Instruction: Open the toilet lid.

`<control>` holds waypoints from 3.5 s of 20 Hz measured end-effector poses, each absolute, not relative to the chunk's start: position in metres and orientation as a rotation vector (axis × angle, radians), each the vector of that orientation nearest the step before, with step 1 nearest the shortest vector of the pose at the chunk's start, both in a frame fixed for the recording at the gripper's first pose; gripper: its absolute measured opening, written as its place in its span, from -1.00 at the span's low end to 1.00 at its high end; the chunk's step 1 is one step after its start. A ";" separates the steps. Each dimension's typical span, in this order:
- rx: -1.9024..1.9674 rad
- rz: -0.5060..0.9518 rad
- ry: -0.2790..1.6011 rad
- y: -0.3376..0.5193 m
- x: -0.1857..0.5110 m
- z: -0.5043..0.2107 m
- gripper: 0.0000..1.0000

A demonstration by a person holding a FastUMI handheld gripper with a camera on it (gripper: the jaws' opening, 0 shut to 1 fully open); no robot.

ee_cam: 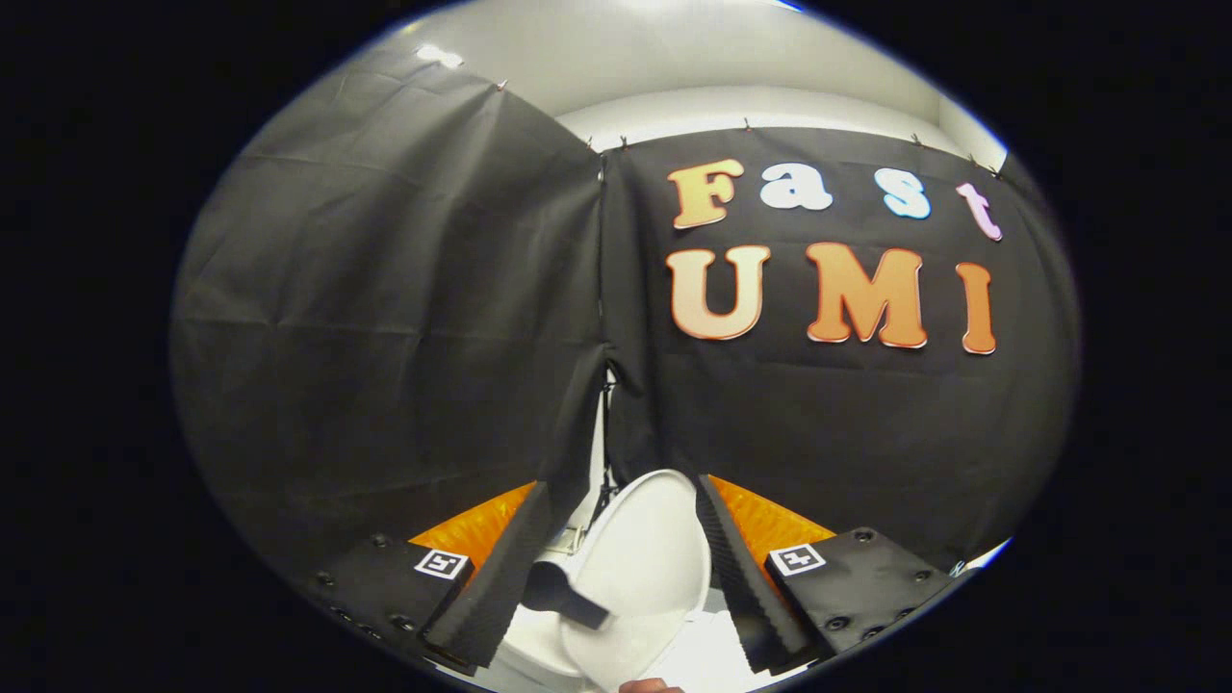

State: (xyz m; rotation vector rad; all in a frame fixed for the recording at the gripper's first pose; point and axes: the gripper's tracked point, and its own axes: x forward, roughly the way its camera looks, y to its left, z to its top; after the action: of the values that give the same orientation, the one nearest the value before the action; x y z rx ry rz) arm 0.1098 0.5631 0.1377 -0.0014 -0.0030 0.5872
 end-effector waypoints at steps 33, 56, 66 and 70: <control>-0.044 -0.111 0.005 -0.021 0.055 -0.005 0.96; -0.050 -0.103 0.006 -0.011 0.052 -0.021 0.96; -0.029 -0.113 0.018 -0.014 0.052 -0.023 0.96; -0.025 -0.116 0.019 -0.015 0.051 -0.022 0.96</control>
State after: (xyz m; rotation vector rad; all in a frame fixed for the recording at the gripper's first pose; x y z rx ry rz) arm 0.0513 -0.0150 -0.0221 -0.0254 0.0195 -0.1160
